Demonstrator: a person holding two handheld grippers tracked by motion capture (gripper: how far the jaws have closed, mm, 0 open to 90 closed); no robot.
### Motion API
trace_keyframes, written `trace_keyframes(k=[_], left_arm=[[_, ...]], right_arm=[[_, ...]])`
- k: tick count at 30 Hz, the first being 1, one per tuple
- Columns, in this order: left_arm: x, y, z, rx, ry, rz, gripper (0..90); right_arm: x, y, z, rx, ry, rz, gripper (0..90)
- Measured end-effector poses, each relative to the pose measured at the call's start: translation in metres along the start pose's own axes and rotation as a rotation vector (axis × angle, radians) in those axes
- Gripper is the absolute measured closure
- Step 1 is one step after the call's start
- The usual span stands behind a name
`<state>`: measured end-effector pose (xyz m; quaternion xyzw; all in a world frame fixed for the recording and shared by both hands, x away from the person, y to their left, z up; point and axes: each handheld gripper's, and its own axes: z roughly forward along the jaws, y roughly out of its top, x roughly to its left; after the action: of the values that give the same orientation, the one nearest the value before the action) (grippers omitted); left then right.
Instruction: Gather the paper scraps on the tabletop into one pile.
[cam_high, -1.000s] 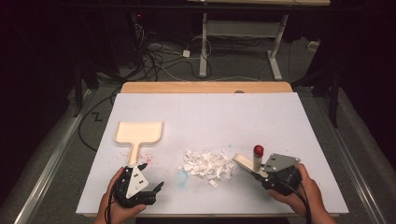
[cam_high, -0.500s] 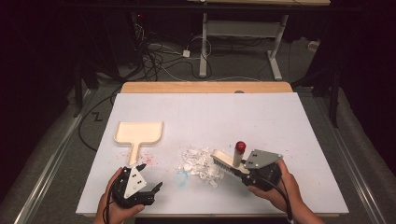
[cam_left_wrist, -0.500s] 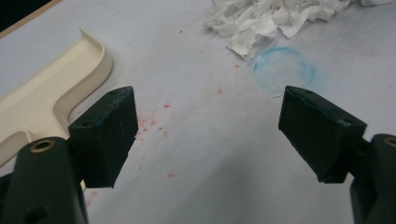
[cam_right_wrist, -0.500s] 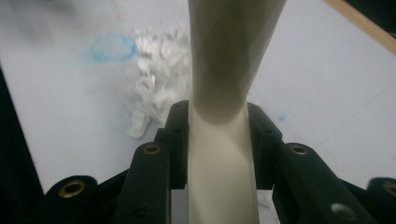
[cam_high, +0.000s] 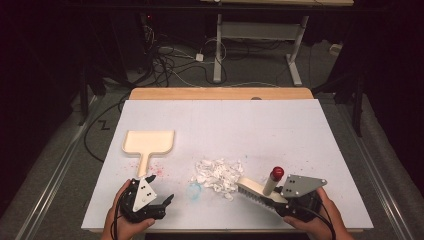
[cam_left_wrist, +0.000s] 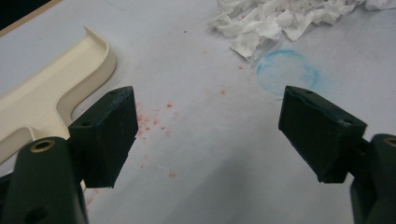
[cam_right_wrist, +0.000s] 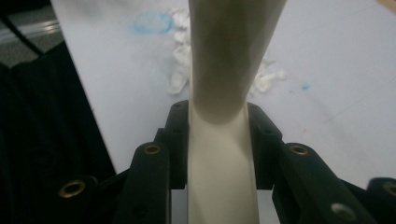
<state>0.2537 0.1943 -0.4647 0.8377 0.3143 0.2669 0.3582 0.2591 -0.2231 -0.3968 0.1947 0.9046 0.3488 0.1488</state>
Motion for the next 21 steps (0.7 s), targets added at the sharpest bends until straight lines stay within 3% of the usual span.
trace_keyframes(k=[1, 3, 4, 7, 9, 12, 19, 21], left_arm=[[0.0, 0.0, 0.0, 0.003, -0.001, 0.002, 19.0], [-0.002, 0.001, 0.001, 0.006, -0.001, 0.007, 19.0], [-0.002, 0.001, 0.001, 0.005, -0.002, 0.007, 18.9], [-0.003, 0.001, 0.002, 0.007, -0.006, 0.008, 19.0], [-0.003, 0.001, 0.002, 0.01, -0.008, 0.012, 19.0], [-0.002, 0.001, 0.002, 0.009, -0.012, 0.012, 18.9], [-0.003, 0.0, 0.003, 0.01, -0.023, 0.0, 19.0], [-0.003, 0.0, 0.003, 0.004, -0.021, 0.012, 19.0]], right_arm=[[0.0, 0.0, 0.0, 0.0, 0.0, 0.0, 67.7], [0.002, -0.001, 0.001, 0.003, 0.046, 0.004, 67.8], [0.005, -0.001, 0.006, 0.012, 0.091, -0.001, 67.8], [0.01, 0.002, 0.015, 0.032, 0.08, -0.032, 67.7], [0.009, 0.007, 0.023, 0.023, 0.102, -0.042, 67.7], [0.004, 0.019, 0.034, 0.021, 0.06, -0.046, 67.7], [-0.009, 0.042, 0.063, -0.014, 0.017, -0.051, 67.8], [-0.01, 0.048, 0.07, -0.019, 0.019, -0.048, 67.8]])
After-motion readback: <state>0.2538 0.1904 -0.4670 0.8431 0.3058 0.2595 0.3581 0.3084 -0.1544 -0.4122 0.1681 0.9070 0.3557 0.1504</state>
